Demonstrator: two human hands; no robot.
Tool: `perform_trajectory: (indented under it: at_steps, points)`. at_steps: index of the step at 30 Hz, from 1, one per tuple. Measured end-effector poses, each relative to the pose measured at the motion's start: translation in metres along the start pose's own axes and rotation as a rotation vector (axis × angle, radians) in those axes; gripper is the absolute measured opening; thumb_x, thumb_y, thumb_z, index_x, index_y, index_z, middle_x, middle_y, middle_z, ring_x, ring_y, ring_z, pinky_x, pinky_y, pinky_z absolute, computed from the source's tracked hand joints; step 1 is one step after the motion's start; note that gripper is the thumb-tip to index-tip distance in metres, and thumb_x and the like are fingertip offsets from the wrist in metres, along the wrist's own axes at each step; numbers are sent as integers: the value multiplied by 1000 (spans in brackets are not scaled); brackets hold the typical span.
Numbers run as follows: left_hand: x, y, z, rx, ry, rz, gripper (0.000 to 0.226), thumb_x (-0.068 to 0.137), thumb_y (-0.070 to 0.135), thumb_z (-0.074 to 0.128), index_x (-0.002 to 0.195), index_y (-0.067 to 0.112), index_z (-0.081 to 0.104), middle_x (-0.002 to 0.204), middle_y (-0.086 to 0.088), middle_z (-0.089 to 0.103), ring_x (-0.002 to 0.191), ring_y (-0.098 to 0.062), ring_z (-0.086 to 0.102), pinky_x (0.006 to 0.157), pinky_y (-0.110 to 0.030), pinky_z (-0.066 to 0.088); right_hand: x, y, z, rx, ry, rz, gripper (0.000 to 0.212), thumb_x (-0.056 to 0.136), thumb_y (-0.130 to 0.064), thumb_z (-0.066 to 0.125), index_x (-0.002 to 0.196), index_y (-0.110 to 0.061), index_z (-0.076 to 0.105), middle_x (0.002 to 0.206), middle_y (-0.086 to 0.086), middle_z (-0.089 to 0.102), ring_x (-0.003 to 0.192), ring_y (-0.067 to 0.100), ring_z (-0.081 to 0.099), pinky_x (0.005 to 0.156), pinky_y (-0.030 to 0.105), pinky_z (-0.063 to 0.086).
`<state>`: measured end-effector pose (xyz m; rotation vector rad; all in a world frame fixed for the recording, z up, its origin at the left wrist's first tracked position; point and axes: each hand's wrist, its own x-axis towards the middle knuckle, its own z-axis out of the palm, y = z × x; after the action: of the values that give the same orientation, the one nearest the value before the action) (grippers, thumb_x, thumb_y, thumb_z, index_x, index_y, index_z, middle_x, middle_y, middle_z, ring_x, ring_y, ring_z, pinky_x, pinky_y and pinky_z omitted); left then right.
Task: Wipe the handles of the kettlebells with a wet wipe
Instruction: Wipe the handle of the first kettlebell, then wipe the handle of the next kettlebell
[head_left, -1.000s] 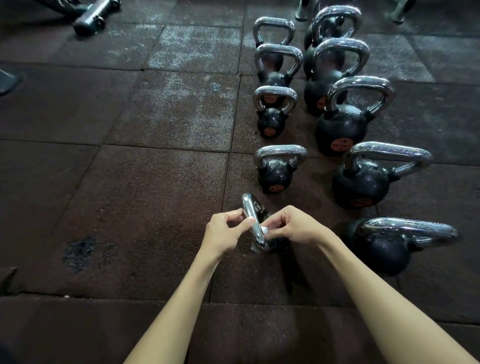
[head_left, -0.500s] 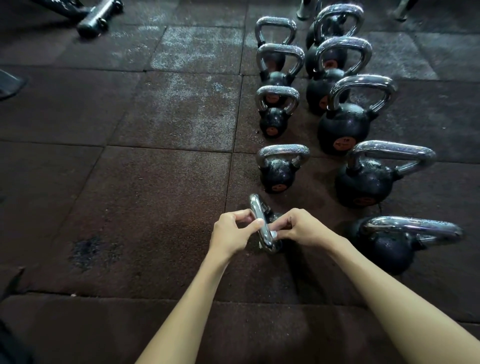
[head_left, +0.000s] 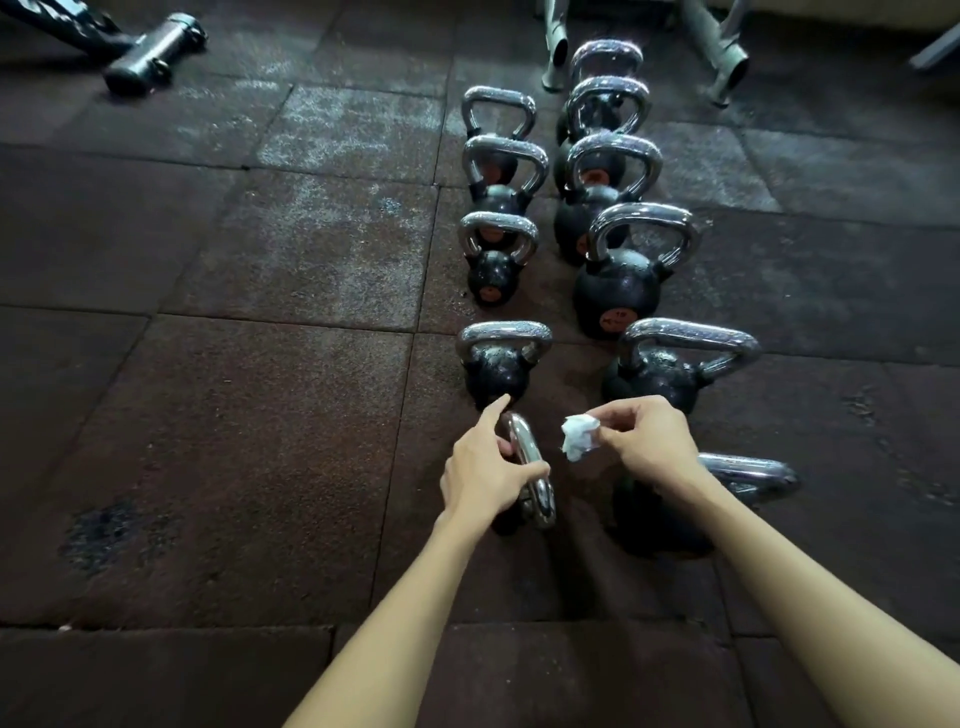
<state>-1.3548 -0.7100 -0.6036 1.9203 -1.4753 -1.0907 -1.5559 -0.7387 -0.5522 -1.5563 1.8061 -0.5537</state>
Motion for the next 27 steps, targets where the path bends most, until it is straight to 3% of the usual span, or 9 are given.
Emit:
perform_trajectory:
  at_steps: [4,6,8,11,14,17,21,24,27]
  points:
    - [6,-8,-17,174,-31,155,78,75,58,83,144,55,47,110,12,56,110,-14,62,99,-37,50,-9,4,-7,4,-48,3,11,84,-22,82,82,-33,83,71,-17,76,83,9,73,61,12,45]
    - [20,-14,-40,283,-127,259,65,76,61,81,136,52,59,115,12,48,111,-14,60,102,-38,49,-9,1,-7,6,-66,4,10,85,-22,82,83,-32,83,73,-14,77,85,11,73,63,17,47]
    - [37,-10,-59,490,-262,458,54,78,60,79,130,50,66,125,14,46,116,-11,55,101,-41,50,-9,-2,-7,5,-77,7,11,85,-22,81,84,-32,83,75,-11,77,86,13,73,65,20,49]
    - [58,9,-58,960,-403,885,52,87,62,66,138,50,59,140,13,51,120,-13,54,87,-36,53,-11,-5,-9,-7,-86,-2,11,84,-22,82,85,-33,83,75,-8,77,85,15,73,66,23,49]
    - [78,24,-49,1242,-417,1171,56,94,66,50,141,38,60,128,8,61,103,-20,62,72,-35,49,-12,-6,-15,-12,-77,-13,8,84,-22,83,87,-30,83,74,-8,77,75,9,70,55,11,42]
    - [89,15,-51,1266,-260,1362,60,90,72,41,121,29,70,107,5,66,79,-19,67,58,-33,47,-11,-8,-18,11,-78,-16,7,83,-23,84,84,-30,83,72,-7,77,69,4,63,51,9,40]
    - [73,-17,-39,1138,28,1351,58,92,68,32,89,25,70,85,6,64,60,-16,63,53,-31,42,-9,-7,-14,-12,-88,-24,7,83,-24,83,82,-30,83,73,-10,76,69,3,62,56,10,42]
    - [52,-36,-25,1021,203,1142,56,90,66,35,72,24,65,72,5,58,52,-16,60,48,-29,37,-8,-5,-10,-15,-98,-10,7,83,-23,83,82,-30,82,72,-12,76,71,2,63,61,17,46]
    - [41,-40,-21,918,260,916,56,86,68,35,66,26,67,70,6,57,48,-18,60,46,-27,33,-6,-3,-6,-18,-105,-10,10,84,-18,82,83,-28,83,72,-10,77,70,3,64,54,9,42]
